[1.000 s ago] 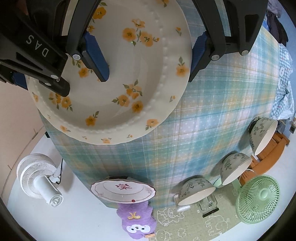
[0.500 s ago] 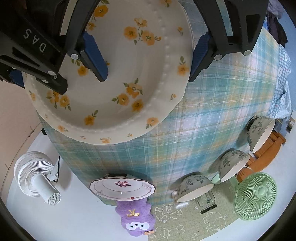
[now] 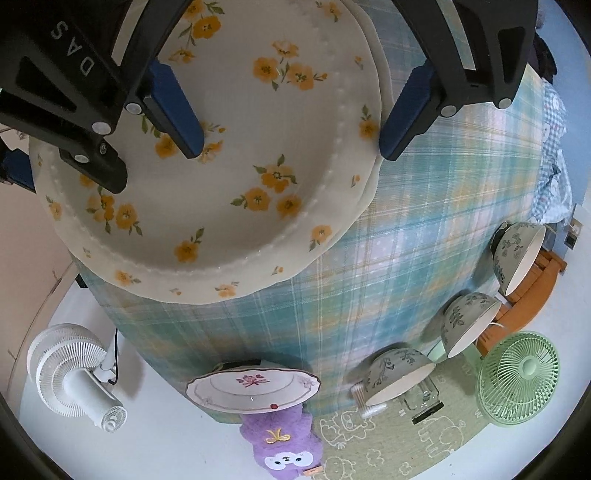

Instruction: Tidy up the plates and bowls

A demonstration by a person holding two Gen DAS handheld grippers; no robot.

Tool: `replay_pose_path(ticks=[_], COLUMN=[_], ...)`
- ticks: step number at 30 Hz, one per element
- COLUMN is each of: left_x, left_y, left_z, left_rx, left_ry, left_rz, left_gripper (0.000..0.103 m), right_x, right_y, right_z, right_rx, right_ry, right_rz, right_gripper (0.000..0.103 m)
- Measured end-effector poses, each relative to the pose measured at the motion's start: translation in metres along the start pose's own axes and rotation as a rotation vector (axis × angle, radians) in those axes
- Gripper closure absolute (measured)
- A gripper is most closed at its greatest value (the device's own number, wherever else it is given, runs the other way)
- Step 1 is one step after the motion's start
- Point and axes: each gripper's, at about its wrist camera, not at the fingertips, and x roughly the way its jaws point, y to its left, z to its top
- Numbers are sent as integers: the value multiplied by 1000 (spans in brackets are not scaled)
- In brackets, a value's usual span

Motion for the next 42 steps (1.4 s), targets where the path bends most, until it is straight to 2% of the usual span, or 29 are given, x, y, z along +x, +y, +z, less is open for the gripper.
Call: replay_pose_path(ticks=[3, 8, 11, 12, 14, 24, 28, 31, 39, 42], left_x=[-2, -6, -9, -12, -19, -55, -66, -68, -43, -28], left_y=[-2, 9, 22, 29, 37, 77, 86, 90, 87, 82], left_z=[1, 2, 4, 6, 10, 43, 64, 82, 128, 142], left_rx=[24, 6, -23, -31, -32, -23, -5, -13, -68, -83], left_ry=[7, 26, 35, 29, 7, -111, -172, -190, -186, -176], left_rz=[-6, -34, -80, -97, -120, -215, -227, -228, -215, -221], left_gripper=[6, 6, 6, 6, 6, 6, 6, 8, 8, 13], right_x=[-2, -4, -14, -19, -33, -85, -101, -106, -83, -69], right_y=[4, 5, 9, 12, 18, 42, 51, 53, 49, 45], right_z=[2, 6, 7, 9, 12, 38, 59, 78, 128, 147], right_rx=[-23, -7, -25, -39, -52, 29, 49, 41, -1, -15], right_ry=[6, 28, -11, -36, -75, -175, -227, -245, -246, -243], right_rz=[4, 1, -34, -49, -64, -51, -56, -62, -32, -26], right_gripper=[39, 39, 38, 37, 28, 28, 28, 28, 28, 28])
